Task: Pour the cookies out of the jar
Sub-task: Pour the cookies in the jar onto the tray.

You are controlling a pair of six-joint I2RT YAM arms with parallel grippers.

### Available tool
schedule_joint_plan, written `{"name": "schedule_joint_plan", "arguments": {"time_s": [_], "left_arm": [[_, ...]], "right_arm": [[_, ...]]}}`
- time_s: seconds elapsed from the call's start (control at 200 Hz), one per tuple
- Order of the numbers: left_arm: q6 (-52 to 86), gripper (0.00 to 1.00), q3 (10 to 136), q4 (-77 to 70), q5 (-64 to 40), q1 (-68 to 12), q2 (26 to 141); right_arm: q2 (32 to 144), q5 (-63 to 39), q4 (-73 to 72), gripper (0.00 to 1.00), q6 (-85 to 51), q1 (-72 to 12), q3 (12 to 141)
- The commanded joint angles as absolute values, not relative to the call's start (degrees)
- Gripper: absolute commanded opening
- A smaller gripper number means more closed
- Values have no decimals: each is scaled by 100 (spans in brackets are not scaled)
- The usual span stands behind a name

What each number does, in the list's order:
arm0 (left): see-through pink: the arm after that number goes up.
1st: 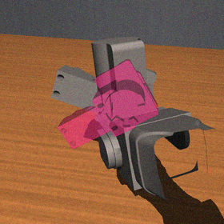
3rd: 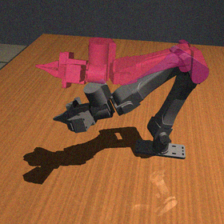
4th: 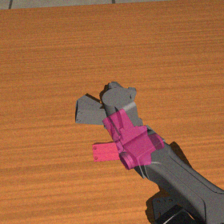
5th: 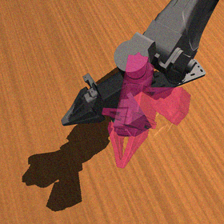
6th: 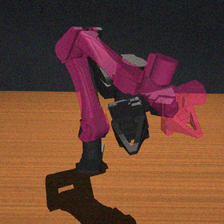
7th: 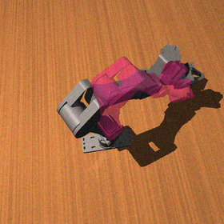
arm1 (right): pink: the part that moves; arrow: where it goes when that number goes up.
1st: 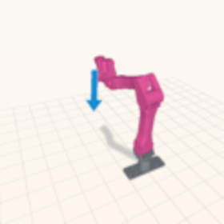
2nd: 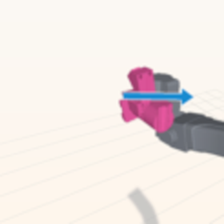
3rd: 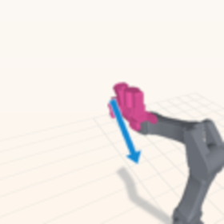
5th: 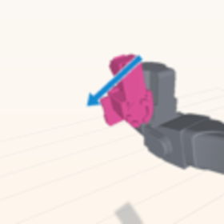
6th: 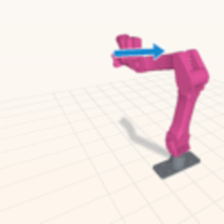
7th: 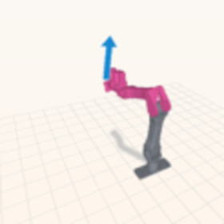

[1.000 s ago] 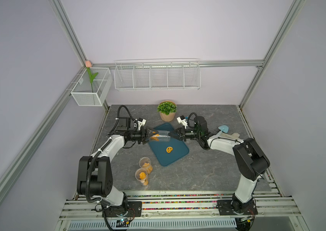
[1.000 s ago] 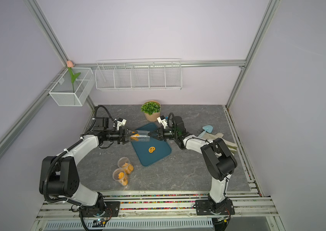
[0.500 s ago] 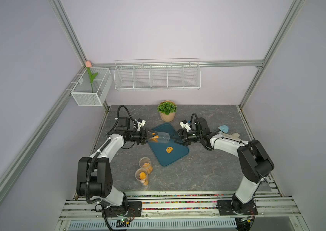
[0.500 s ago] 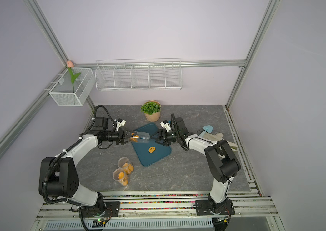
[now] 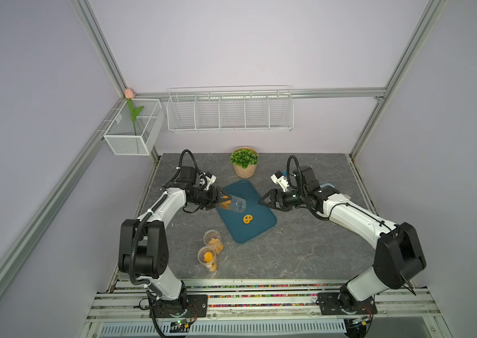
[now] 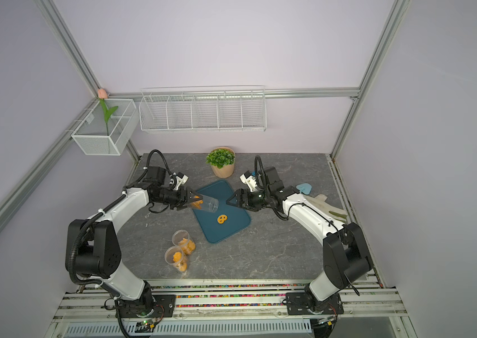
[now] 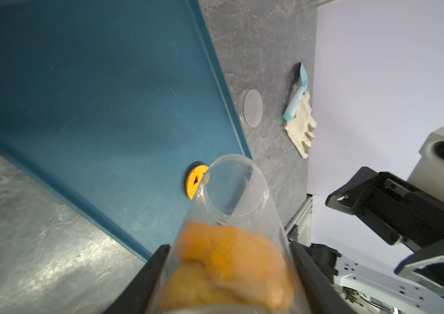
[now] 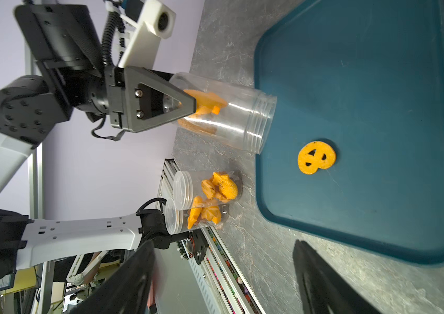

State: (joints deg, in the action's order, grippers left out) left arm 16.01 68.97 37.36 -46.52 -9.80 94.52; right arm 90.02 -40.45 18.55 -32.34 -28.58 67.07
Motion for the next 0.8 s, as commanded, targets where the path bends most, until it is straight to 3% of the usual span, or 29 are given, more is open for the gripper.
{"name": "schedule_joint_plan", "arguments": {"time_s": [0.0,0.105,0.26,0.42,0.48,0.555,0.625,0.8], "left_arm": [[1790,58,6765,3339,-4994,-875,9468],[1338,58,6913,3836,-3852,-1032,9334],[2152,58,6400,2835,-4925,-599,9437],[971,56,6956,4255,-2561,-1112,9255],[895,57,6974,4350,-2300,-1256,9167],[1259,58,6836,4103,-2490,-1177,9067],[1711,58,6505,3337,-3698,-769,9082],[1997,58,6520,3033,-4552,-571,9339]], "right_arm": [[8877,-3982,2021,82,-3023,-2821,6627],[8886,-3982,2030,82,-3010,-2824,6651],[8865,-3955,2030,82,-3030,-2820,6651],[8828,-3920,2056,82,-3010,-2818,6612],[8832,-3915,2069,82,-3012,-2820,6601],[8851,-3919,2065,82,-3029,-2819,6609],[8858,-3913,2065,82,-3025,-2818,6627],[8851,-3911,2150,82,-2959,-2818,6646]]}}
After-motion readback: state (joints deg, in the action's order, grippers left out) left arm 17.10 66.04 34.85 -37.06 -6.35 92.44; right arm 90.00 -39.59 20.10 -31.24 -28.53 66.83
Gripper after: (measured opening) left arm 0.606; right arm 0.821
